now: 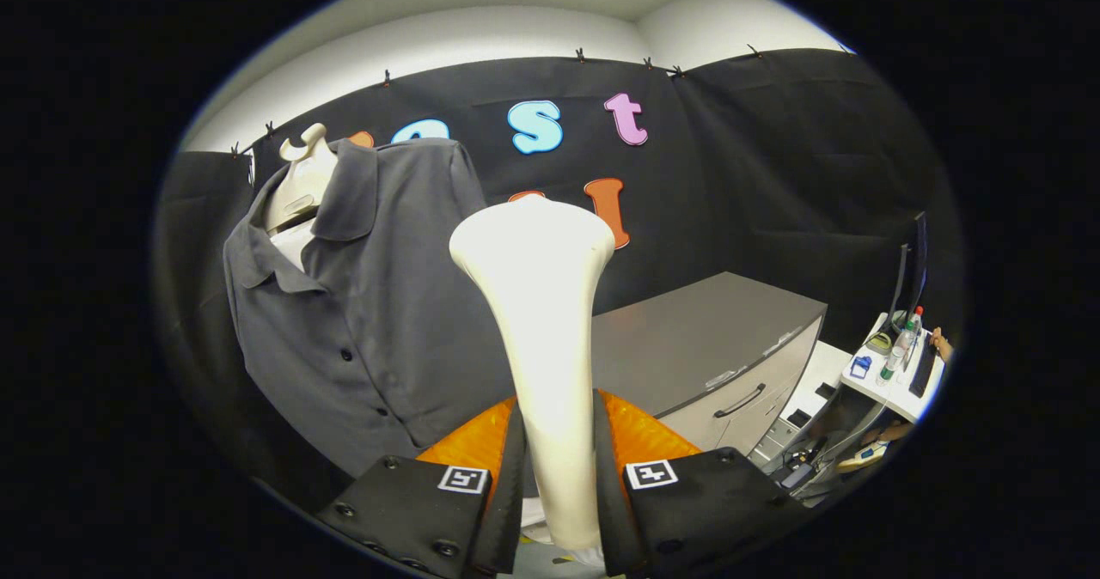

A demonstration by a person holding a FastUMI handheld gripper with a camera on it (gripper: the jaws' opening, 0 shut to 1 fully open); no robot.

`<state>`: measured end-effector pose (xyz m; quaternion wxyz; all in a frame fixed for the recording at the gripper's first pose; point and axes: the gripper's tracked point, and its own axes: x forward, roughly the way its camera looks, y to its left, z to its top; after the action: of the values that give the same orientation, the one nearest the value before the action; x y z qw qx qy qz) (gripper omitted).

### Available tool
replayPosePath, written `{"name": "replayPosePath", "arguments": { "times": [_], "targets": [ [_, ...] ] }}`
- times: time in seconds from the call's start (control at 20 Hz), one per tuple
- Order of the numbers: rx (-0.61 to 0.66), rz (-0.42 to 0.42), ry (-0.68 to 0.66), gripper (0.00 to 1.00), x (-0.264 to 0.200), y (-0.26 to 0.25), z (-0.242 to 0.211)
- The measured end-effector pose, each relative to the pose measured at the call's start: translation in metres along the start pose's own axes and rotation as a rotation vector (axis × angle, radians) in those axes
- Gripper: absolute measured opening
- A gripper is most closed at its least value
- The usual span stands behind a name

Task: Iron the clothes twice with a garment steamer, once on the left side and once on the right side.

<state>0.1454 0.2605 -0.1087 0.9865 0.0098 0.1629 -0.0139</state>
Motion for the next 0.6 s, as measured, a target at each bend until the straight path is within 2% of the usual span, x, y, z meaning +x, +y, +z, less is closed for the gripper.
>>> {"name": "replayPosePath", "arguments": {
  "times": [0.25,0.6],
  "targets": [
    [-0.027,0.038,0.008,0.44,0.002,0.045,-0.008],
    [-0.061,0.111,0.061,0.44,0.048,0.086,-0.016]
  ]
}}
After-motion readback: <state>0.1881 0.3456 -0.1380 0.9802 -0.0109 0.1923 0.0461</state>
